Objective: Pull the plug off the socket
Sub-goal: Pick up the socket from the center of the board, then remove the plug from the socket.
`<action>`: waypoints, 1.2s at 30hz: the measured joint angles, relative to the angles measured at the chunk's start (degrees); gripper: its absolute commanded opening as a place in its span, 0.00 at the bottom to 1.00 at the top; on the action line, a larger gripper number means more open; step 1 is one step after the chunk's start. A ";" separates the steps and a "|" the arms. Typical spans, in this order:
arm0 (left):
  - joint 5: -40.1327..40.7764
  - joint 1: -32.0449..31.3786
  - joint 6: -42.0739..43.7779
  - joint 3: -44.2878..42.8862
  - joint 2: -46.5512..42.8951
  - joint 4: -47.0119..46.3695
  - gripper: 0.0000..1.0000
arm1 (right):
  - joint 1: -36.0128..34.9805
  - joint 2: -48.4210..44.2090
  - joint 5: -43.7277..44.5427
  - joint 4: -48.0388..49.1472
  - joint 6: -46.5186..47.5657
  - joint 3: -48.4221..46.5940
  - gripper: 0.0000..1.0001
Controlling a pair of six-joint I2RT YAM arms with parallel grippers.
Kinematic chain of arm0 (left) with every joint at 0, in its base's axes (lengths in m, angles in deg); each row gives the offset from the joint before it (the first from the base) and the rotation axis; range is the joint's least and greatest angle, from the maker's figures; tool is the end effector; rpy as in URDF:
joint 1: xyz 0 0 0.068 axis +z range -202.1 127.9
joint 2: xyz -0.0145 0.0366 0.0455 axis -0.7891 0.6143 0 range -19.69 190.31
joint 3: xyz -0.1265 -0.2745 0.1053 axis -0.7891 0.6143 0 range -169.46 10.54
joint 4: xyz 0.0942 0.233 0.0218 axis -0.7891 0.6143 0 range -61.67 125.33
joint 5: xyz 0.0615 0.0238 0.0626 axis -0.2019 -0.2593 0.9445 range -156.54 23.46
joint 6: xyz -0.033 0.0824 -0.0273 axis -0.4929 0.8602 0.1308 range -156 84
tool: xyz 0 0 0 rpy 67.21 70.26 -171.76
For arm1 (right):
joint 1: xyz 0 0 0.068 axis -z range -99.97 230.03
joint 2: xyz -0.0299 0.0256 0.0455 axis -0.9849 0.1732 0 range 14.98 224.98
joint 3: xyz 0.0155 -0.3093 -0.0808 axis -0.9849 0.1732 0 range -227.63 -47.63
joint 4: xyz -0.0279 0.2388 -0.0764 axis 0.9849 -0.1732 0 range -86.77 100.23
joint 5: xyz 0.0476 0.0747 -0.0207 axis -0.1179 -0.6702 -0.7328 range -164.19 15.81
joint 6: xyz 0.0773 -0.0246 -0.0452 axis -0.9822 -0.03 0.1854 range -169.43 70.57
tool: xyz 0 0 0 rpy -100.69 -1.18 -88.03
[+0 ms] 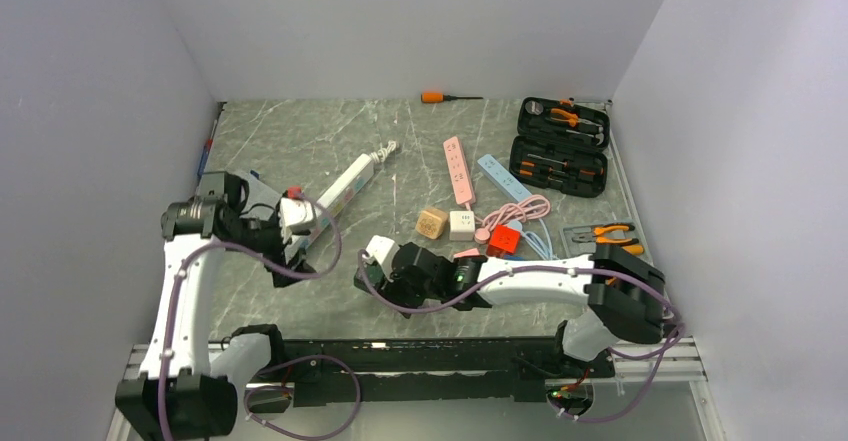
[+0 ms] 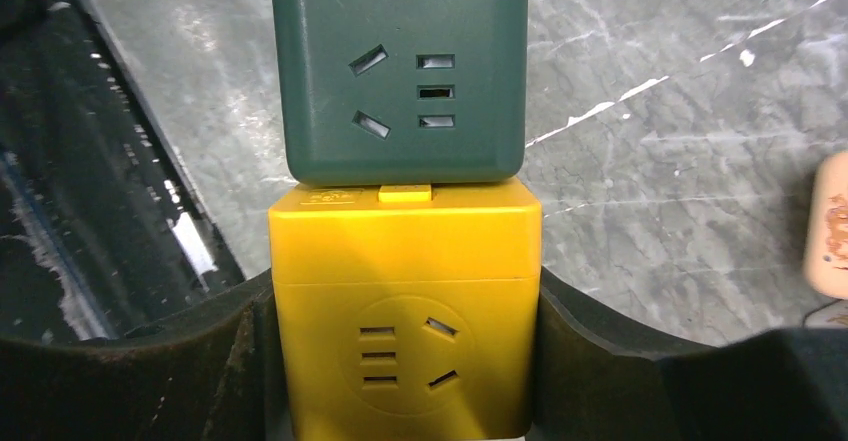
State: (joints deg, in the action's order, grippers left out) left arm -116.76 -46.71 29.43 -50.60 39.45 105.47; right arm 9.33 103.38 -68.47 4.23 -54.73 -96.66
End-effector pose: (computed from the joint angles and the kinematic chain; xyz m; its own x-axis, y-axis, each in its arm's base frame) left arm 0.1308 -0.0522 0.3268 -0.2761 0.5585 -0.7822 0.9318 0.3552 -0.0754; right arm 0.1208 0.3196 0.2112 -0.3190 -0.6322 -0.7061 -0.8902 0.4554 -0.0055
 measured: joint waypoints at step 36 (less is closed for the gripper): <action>-15.65 -12.96 17.22 9.60 -3.30 1.11 0.93 | -3.10 -6.75 -9.20 -4.66 10.34 -12.57 0.00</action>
State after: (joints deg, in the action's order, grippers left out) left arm -132.41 -59.67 46.65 -41.01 36.15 106.59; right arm 6.23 96.63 -77.67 -0.42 -44.39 -109.23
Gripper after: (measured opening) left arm 0.995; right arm 0.634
